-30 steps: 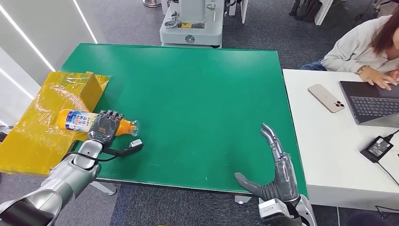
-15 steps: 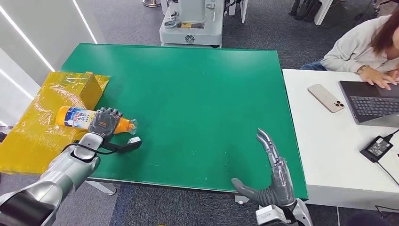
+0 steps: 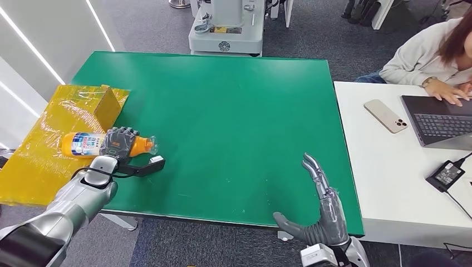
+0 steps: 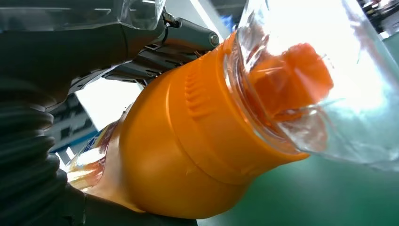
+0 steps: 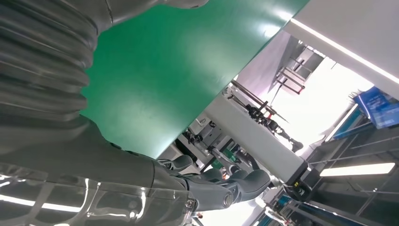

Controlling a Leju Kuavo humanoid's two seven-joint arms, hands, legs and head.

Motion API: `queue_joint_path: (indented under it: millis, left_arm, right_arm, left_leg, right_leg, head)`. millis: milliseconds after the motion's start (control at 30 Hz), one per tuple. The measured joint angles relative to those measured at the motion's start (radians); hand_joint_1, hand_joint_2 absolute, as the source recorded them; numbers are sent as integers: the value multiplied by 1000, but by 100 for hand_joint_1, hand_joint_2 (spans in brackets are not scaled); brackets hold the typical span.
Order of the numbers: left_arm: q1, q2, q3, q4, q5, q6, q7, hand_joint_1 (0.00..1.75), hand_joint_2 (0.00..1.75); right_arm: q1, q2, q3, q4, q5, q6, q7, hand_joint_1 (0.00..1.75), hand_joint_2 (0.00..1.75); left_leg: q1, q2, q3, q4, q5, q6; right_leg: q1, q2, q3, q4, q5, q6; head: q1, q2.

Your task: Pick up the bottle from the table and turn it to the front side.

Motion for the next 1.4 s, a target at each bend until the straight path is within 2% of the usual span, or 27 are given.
queue_joint_path:
  millis: [300,433,467,567,600,1067,1400]
  left_arm:
    - [11,15,120,6,88,2,-1,175,175]
    - [24,20,145,7,75,14,0,175,175]
    - [29,21,147,7,68,21,0,170,175]
    - [44,21,149,7,41,50,0,39,175]
    - [49,21,149,8,34,58,-1,0,175]
    - [68,13,149,8,26,90,-6,0,175]
    - [98,-20,182,8,55,175,-49,0,175]
  right_arm:
    - [3,-17,0,6,-12,-14,0,0,175]
    - [3,-17,1,6,-11,-11,6,0,175]
    - [2,-17,2,6,-7,-10,7,0,175]
    - [-1,-17,6,6,8,-2,15,0,175]
    - [-3,-17,8,6,12,0,16,0,175]
    - [-14,-17,15,6,28,5,19,0,175]
    - [-14,-17,12,5,51,35,38,0,175]
  left_leg:
    - [0,0,0,0,0,0]
    - [0,0,0,0,0,0]
    - [0,0,0,0,0,0]
    - [0,0,0,0,0,0]
    - [0,0,0,0,0,0]
    - [0,0,0,0,0,0]
    - [0,0,0,0,0,0]
  right_leg:
    - [0,0,0,0,0,0]
    - [0,0,0,0,0,0]
    - [0,0,0,0,0,0]
    - [0,0,0,0,0,0]
    - [0,0,0,0,0,0]
    - [0,0,0,0,0,0]
    - [0,-1,0,0,0,0]
  head:
    - [0,0]
    - [0,0]
    - [0,0]
    - [0,0]
    - [0,0]
    - [0,0]
    - [0,0]
